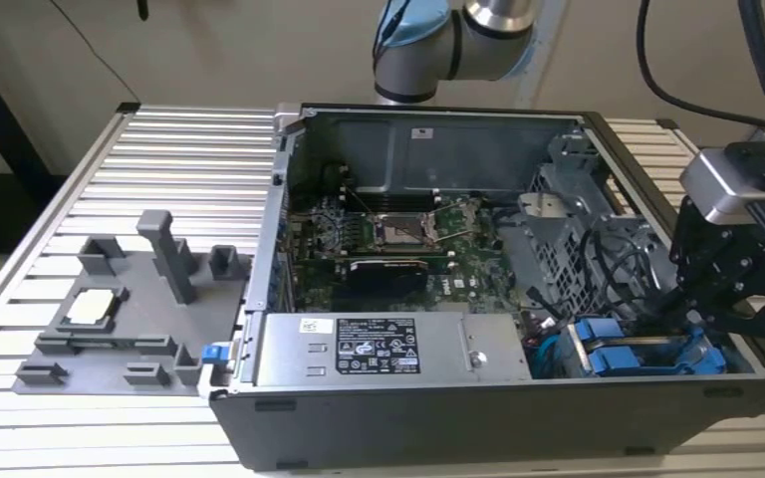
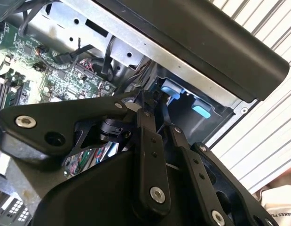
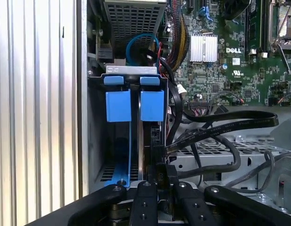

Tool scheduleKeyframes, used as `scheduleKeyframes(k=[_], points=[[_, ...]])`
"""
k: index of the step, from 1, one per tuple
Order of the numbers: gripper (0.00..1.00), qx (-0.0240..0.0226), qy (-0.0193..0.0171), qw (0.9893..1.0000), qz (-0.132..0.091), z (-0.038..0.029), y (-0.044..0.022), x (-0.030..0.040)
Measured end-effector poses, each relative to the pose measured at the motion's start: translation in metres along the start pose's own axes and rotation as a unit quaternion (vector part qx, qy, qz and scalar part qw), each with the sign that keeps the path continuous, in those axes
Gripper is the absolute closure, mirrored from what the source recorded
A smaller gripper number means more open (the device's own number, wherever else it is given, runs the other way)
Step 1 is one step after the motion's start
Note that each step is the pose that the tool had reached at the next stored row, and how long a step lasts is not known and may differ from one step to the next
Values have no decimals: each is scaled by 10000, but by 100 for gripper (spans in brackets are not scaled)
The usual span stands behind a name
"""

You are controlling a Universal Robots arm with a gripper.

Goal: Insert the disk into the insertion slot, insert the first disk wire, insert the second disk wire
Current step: 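Insert the second disk wire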

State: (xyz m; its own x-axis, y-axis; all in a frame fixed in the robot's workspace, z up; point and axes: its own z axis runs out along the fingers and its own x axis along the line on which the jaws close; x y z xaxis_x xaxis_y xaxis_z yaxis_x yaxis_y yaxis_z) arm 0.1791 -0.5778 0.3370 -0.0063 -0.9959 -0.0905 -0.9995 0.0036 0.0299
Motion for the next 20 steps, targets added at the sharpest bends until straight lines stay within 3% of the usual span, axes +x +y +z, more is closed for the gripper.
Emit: scheduleKeyframes(k=[12,13,15,16,20], points=[[80,-1,-1,10000,2,54,10,18],[74,-1,-2,10000,2,48,11,19],[74,-1,-2,10000,2,24,11,17],[67,-1,-3,10000,2,12,12,16],[67,-1,-1,10000,1,-61,13,9]])
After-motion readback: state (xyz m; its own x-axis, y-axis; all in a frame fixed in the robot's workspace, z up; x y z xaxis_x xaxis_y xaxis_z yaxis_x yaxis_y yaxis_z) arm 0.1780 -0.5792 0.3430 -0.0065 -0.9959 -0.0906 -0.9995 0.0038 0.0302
